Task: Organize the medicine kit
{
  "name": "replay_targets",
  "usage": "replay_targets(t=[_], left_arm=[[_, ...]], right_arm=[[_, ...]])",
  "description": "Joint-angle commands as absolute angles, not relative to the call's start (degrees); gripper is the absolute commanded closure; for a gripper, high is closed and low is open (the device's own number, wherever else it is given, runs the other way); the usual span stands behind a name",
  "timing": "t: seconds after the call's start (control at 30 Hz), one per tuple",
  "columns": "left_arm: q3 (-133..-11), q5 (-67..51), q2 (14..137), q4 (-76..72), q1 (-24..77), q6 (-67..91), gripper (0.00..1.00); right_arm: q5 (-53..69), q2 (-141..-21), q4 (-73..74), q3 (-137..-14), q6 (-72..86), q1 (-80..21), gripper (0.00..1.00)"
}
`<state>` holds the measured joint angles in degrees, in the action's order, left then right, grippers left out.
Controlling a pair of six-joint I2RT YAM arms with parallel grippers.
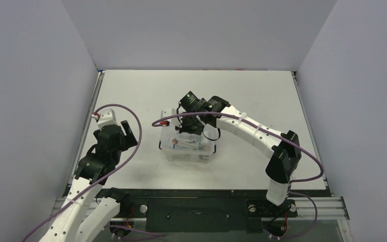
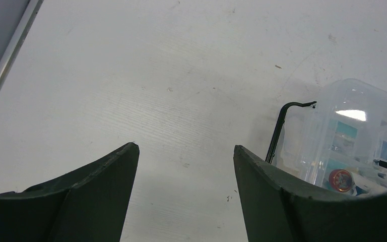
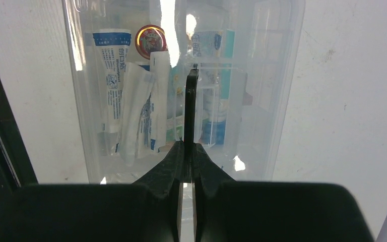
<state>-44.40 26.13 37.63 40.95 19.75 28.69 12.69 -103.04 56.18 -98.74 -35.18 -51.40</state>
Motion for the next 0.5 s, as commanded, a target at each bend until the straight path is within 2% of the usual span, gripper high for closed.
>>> replay_targets(t=[0.0,0.47], left_arm=[[-44.75,25.44,37.61,39.31,19.34,28.11,0.33],[-44.64,23.04,38.56,38.67,19.34,27.17,0.33]], right_arm=[[12.89,-104.99,56.05,-101.38,-35.11,-51.06,1.0],[12.87,-104.46,54.64,-94.61,-32.8,-49.48,1.0]])
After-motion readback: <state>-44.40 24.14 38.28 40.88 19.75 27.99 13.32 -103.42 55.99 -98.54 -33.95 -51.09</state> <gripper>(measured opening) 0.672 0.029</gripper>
